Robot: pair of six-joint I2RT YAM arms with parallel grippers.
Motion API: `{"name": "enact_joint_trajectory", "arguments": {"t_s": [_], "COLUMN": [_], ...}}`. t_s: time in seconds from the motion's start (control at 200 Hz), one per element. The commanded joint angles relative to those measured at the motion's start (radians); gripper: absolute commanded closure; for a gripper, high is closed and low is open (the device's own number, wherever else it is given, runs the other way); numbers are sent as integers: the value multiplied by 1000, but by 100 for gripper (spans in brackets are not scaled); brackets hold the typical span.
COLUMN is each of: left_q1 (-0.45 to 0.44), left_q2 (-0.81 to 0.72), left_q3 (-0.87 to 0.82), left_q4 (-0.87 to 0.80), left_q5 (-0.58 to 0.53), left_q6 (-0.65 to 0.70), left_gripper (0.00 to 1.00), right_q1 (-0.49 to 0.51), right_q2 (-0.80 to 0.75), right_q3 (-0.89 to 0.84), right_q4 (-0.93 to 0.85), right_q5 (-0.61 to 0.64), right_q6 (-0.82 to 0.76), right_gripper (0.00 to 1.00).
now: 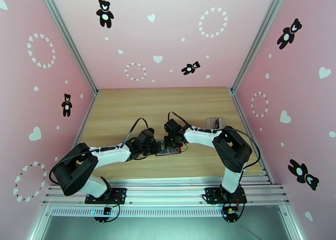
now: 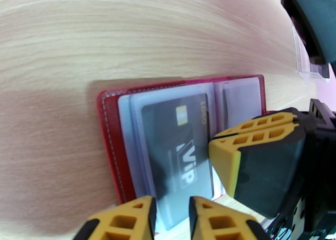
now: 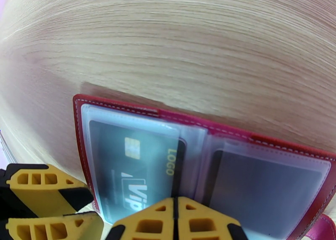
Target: Put the credit cards into the card holder
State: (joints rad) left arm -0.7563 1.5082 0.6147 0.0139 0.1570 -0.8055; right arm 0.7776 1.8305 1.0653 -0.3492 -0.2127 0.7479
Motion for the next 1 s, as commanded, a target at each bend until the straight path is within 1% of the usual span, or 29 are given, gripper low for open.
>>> {"name": "enact_joint_trajectory", "arguments": {"t_s": [0.0, 0.676, 0.996], "left_q1": [-7, -11, -20], "left_q2": [21, 33, 21], "left_q3": [25, 27, 39], "left_q4": [-10, 4, 18], "left_q5": [-15, -5, 23], "left_q6": [8, 0, 0], "left_gripper": [72, 72, 73], "right_q1": [-1, -1, 0], "right_q2": [20, 21, 2], "right_q3": [-13, -16, -19], "right_q4": [-29, -25, -25], "right_q5": [8, 6, 4], "right_q6": [-15, -13, -12], "right_gripper": [91, 91, 91]}}
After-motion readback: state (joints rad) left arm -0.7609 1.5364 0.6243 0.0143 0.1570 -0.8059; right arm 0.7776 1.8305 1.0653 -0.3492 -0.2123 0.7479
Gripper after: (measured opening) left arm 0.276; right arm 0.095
